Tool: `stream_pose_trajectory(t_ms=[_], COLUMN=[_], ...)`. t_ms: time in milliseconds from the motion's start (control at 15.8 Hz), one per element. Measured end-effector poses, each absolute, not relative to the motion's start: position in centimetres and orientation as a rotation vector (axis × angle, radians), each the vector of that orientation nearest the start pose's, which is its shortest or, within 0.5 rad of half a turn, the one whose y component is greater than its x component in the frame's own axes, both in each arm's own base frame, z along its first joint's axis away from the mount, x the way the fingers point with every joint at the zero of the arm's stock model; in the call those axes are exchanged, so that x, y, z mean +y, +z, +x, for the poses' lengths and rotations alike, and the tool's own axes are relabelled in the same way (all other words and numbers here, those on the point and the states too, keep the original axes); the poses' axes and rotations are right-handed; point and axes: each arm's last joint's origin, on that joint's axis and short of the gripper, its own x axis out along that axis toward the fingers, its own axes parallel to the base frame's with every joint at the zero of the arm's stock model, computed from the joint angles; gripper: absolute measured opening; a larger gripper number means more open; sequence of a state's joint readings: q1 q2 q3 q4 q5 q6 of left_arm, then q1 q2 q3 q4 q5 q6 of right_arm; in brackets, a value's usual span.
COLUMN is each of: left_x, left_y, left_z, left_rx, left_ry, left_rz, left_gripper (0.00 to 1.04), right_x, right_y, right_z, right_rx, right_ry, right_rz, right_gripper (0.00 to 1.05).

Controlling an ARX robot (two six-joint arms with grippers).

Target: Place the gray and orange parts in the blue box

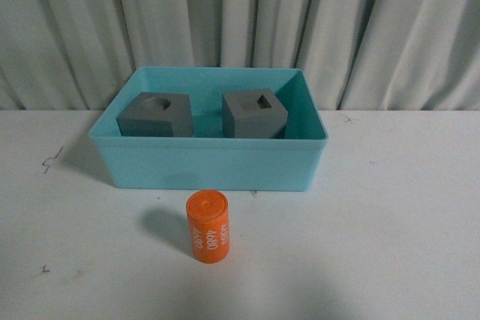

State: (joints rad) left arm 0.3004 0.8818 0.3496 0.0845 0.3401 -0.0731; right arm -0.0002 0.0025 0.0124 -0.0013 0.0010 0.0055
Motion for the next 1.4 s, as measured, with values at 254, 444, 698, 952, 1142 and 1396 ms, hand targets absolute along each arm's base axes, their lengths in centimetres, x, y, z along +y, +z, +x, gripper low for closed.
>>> stream_pose_trajectory(t_ms=[254,444,698,952,1142,1396], left_x=[3.1,2.0,1.1,0.0,0.0,0.0], left_y=[18.5,19.1,17.9,16.8,17.1,17.0], left_z=[15.8,14.6,13.3,12.4,11.8,11.2], left_rx=[0.176,-0.009,0.007,0.002,-0.017,-0.012], left_ry=[-0.022,-0.002,-0.003,0.0,0.0,0.0], left_rz=[-0.081,-0.016,-0.016,-0.014,-0.014,-0.014], left_gripper=[0.66,0.31,0.02,0.02,0.02,0.02], right_x=[0.0,0.0,0.0,0.0,0.0,0.0], right_y=[16.7,16.7,16.7,16.7,16.7,16.7], right_z=[9.7,9.7,9.7,9.7,9.7,9.7], right_rx=[-0.005,-0.005,-0.006,-0.005,-0.006,-0.005], right_ry=[0.0,0.0,0.0,0.0,0.0,0.0], right_rz=[0.006,0.006,0.006,0.006,0.006,0.006], right_gripper=[0.98,0.98,0.98,0.98,0.98,0.98])
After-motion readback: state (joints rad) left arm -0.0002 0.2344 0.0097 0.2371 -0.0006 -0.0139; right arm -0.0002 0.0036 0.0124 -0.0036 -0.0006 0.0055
